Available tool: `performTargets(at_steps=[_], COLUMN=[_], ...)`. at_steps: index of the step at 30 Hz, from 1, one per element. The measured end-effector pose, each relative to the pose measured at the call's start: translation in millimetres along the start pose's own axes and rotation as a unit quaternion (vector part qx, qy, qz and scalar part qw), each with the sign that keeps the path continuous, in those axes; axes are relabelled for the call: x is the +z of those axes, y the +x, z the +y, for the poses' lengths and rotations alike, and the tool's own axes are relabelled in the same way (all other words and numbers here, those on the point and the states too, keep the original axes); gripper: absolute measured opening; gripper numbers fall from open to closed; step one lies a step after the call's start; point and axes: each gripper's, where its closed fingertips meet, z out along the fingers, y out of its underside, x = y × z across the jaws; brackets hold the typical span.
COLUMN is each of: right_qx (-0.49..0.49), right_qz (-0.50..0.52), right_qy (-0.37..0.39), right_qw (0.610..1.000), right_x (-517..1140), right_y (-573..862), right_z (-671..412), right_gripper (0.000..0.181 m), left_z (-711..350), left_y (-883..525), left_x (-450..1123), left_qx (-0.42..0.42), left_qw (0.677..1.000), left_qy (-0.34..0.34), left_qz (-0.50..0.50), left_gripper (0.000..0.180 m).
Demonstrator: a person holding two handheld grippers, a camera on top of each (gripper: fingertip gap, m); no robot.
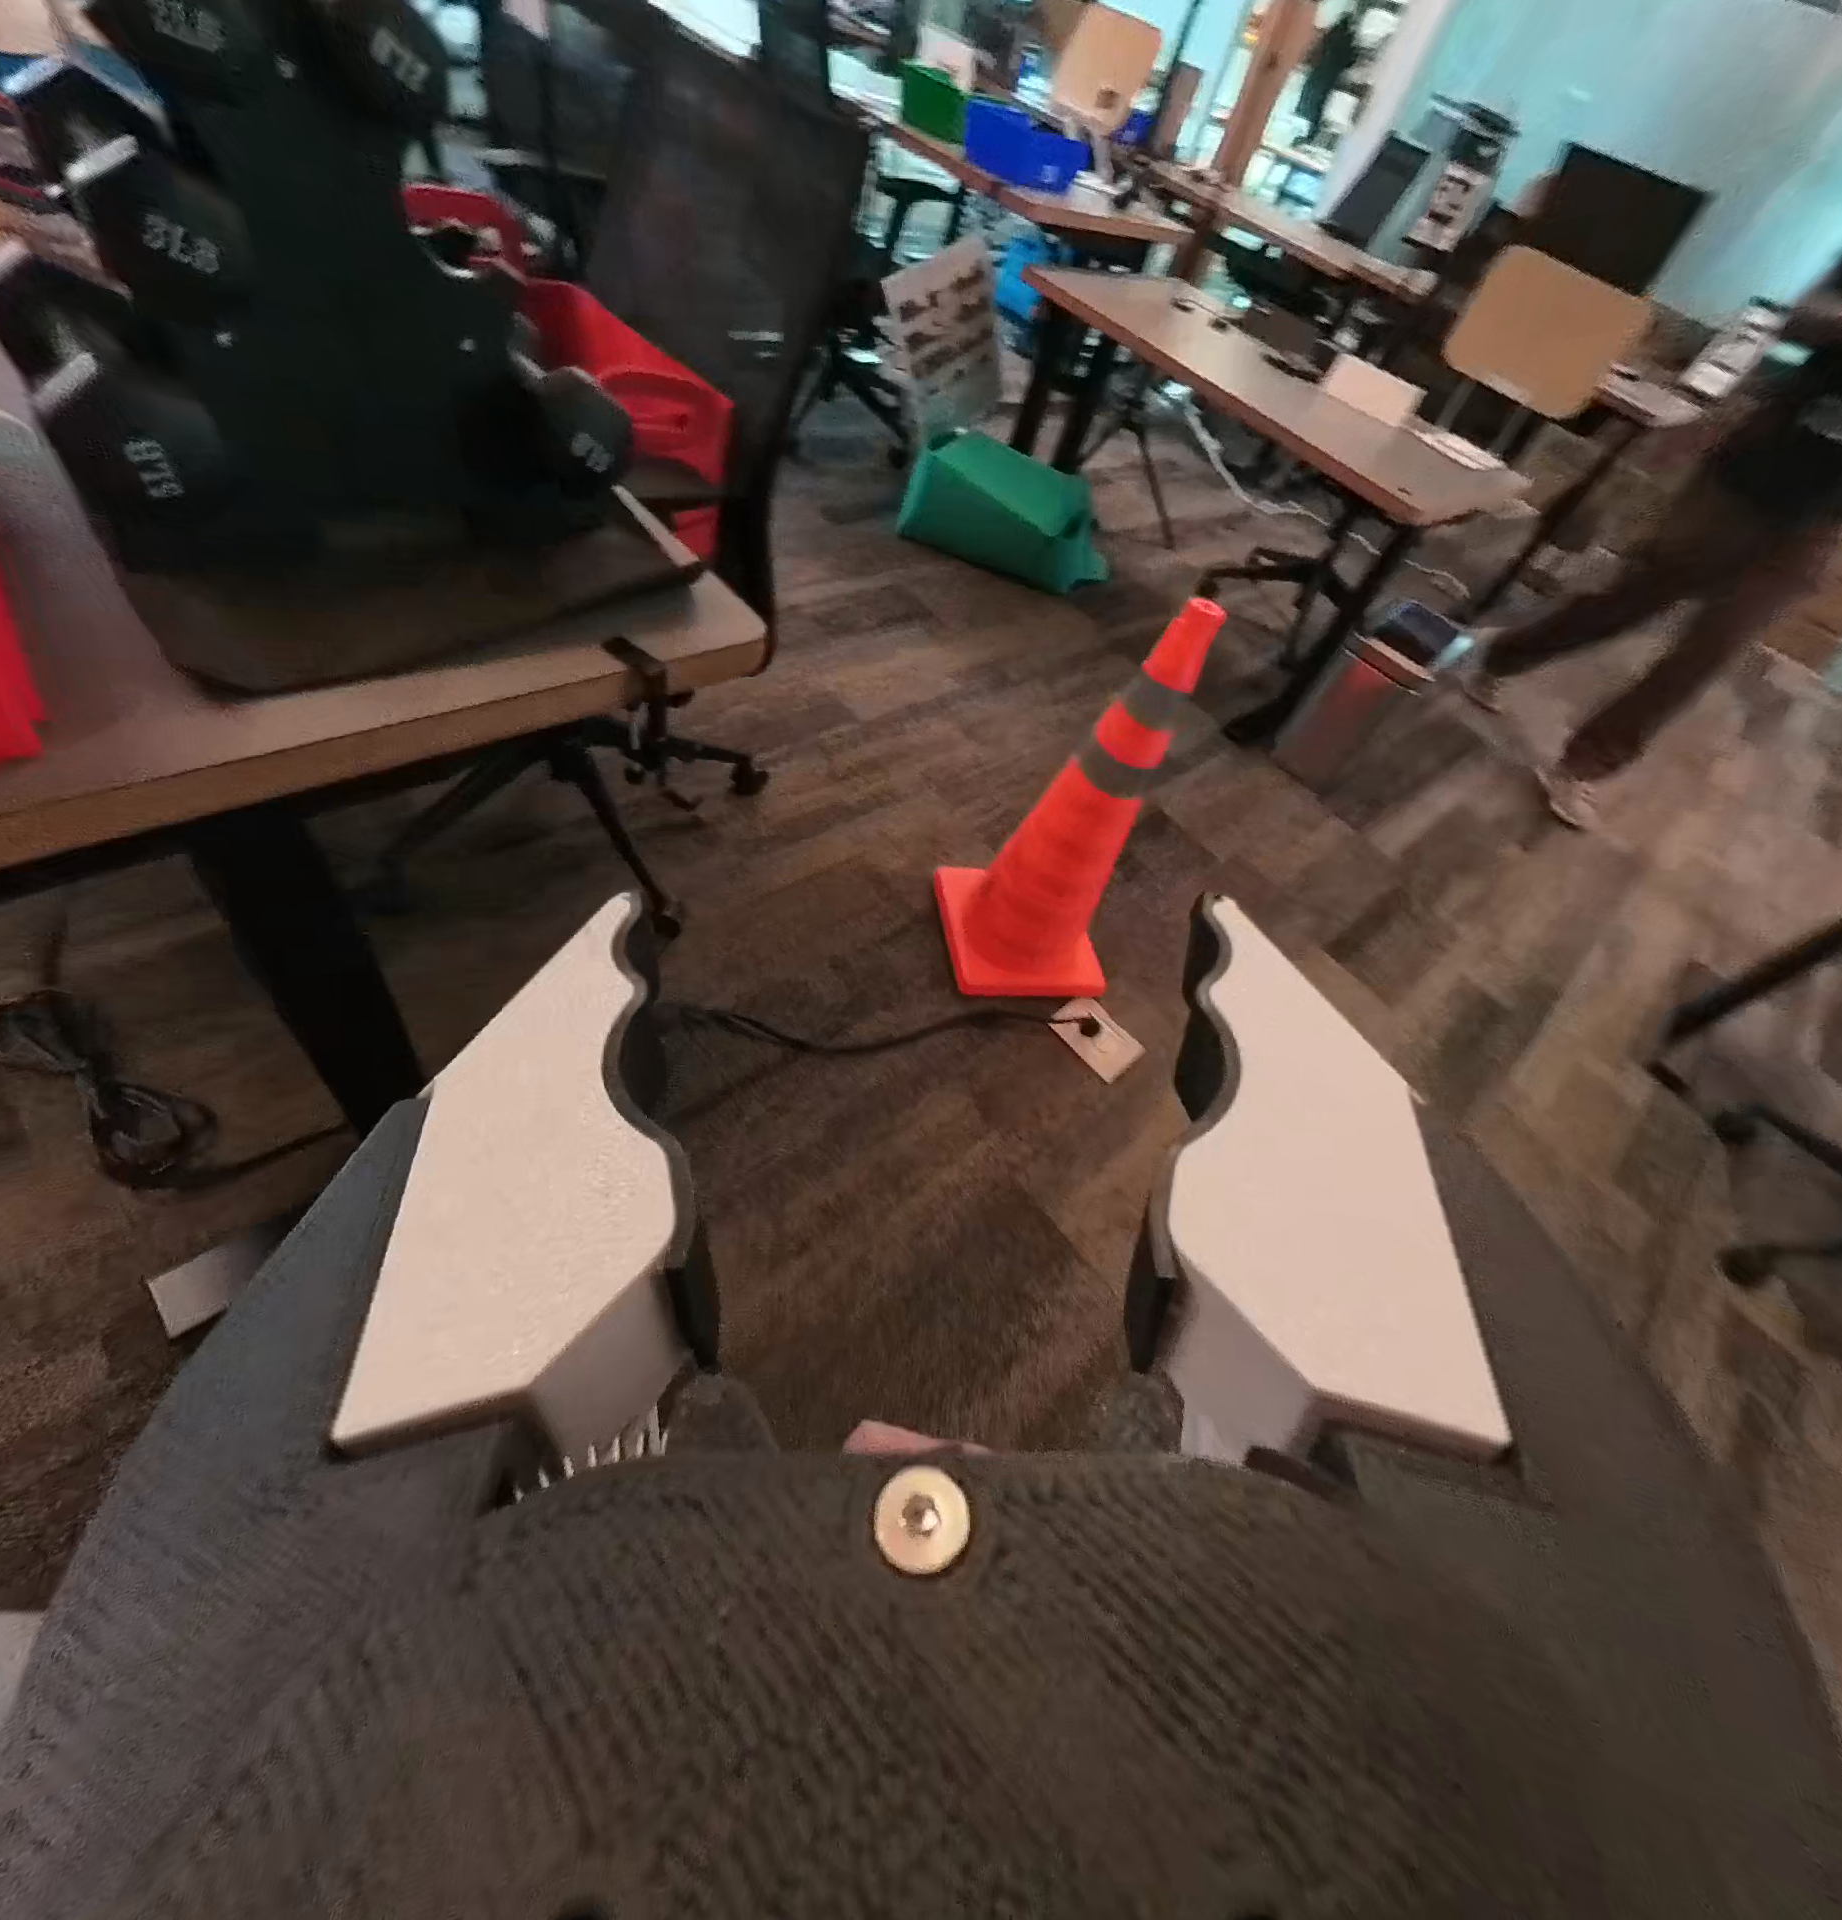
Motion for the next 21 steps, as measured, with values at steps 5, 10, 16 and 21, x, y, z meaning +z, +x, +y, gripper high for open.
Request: performTargets(at_steps=[5,10,16,21], right_qx=[-0.014,-0.032,-0.052,-0.047], right_qz=[-0.110,-0.186,-0.239,-0.252], right_qy=[0.009,0.019,0.027,0.028], right_qw=[0.994,0.982,0.969,0.966], right_x=[101,170,226,269], right_y=[-31,-43,-34,-25], right_z=[-16,-40,-54,-64], right_gripper=[0.102,0.098,0.093,0.087], left_z=[13,11,-19,-47], left_y=[-82,-143,-184,-222], left_x=[-5,-17,-7,-12], left_qx=[-0.016,-0.045,-0.040,-0.045], left_qw=[0.993,0.975,0.958,0.947], left_qy=[-0.024,-0.037,-0.024,-0.012], left_qz=[-0.111,-0.214,-0.281,-0.319], left_gripper=[0.109,0.105,0.094,0.080])
